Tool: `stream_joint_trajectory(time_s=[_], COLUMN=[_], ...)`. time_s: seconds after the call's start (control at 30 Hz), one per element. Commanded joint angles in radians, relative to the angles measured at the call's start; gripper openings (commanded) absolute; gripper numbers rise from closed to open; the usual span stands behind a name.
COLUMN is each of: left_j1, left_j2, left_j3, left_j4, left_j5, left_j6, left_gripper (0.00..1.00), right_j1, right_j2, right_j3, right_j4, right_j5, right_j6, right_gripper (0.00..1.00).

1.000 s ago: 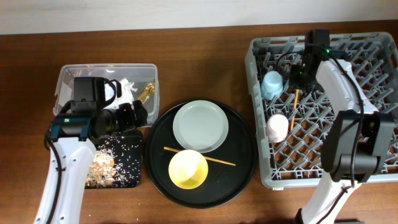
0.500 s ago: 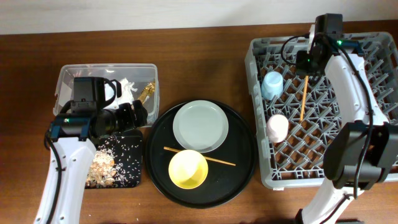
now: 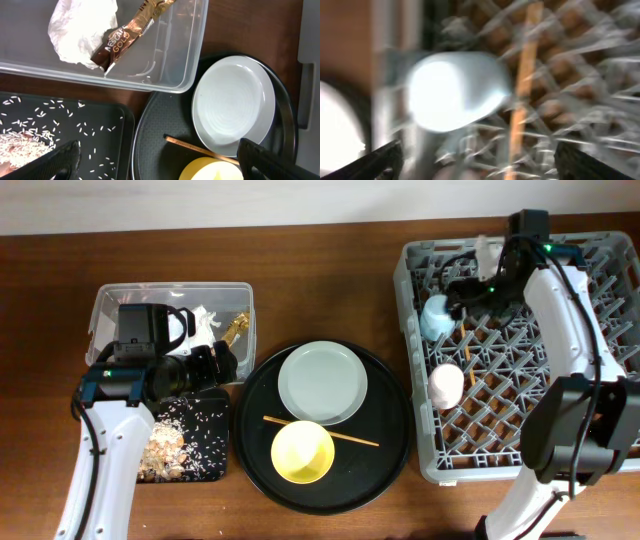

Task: Sort waste into correct bins and load items into the dishwasher rack
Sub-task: 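Reach the right gripper to the second chopstick on the tray and grasp it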

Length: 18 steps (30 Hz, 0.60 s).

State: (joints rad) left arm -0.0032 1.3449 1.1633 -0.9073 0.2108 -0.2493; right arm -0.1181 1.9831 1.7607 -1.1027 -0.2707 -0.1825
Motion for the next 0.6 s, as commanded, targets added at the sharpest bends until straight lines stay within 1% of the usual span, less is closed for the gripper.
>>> stream_joint_trajectory(time_s=[0.0,0.03,0.07,0.1,0.13,0.17,0.2,0.23,0.3,0.33,0.37,0.4,0.43,0.5,0.57], left_j1=[0.005,0.005,0.005,0.005,0.005,0.005,0.005,0.005,0.005,0.005,0.005,0.005,0.005,0.005,0.005], left_j2=[-0.001,-0.001,-0.001,-0.001,-0.001,-0.001,-0.001,-0.001,-0.001,-0.001,-0.001,-0.001,-0.001,-0.001,-0.001], left_j3=[0.002,0.002,0.002,0.002,0.002,0.002,0.002,0.002,0.002,0.002,0.002,0.002,0.002,0.002,0.002], left_j4=[0.0,0.0,0.0,0.0,0.0,0.0,0.0,0.0,0.0,0.0,0.0,0.0,0.0,0.0,0.0], left_j5=[-0.002,-0.002,-0.002,-0.002,-0.002,-0.002,-0.002,-0.002,-0.002,-0.002,-0.002,-0.002,-0.002,-0.002,-0.002], left_j6=[0.013,0.013,0.013,0.013,0.013,0.013,0.013,0.013,0.013,0.013,0.013,0.013,0.013,0.013,0.013], left_gripper=[0.99,0.99,0.99,0.99,0.99,0.99,0.99,0.99,0.99,0.99,0.99,0.99,0.99,0.99,0.99], right_j1=[0.024,0.069,0.105,0.191,0.303,0.372,0.498,0.539,0.646,0.675,0.704,0.734,0.749,0.782,0.815], right_j2=[0.005,0.005,0.005,0.005,0.005,0.005,0.005,0.005,0.005,0.005,0.005,0.005,0.005,0.005,0.005], right_j3=[0.012,0.012,0.012,0.012,0.011,0.011,0.011,0.011,-0.004,-0.024,-0.069,-0.145,-0.206,-0.34,-0.416], right_j4=[-0.182,-0.287,-0.345,-0.433,-0.455,-0.455,-0.45,-0.449,-0.451,-0.451,-0.45,-0.433,-0.399,-0.268,-0.162], right_j5=[-0.526,-0.538,-0.533,-0.509,-0.42,-0.353,-0.203,-0.167,-0.077,-0.025,0.043,0.101,0.1,0.079,-0.023], right_j6=[-0.079,-0.15,-0.202,-0.264,-0.262,-0.258,-0.16,-0.113,-0.003,0.041,0.105,0.164,0.183,0.229,0.229], right_gripper=[0.99,0.98,0.99,0.99,0.99,0.99,0.99,0.95,0.27,0.11,0.04,0.04,0.04,0.04,0.04])
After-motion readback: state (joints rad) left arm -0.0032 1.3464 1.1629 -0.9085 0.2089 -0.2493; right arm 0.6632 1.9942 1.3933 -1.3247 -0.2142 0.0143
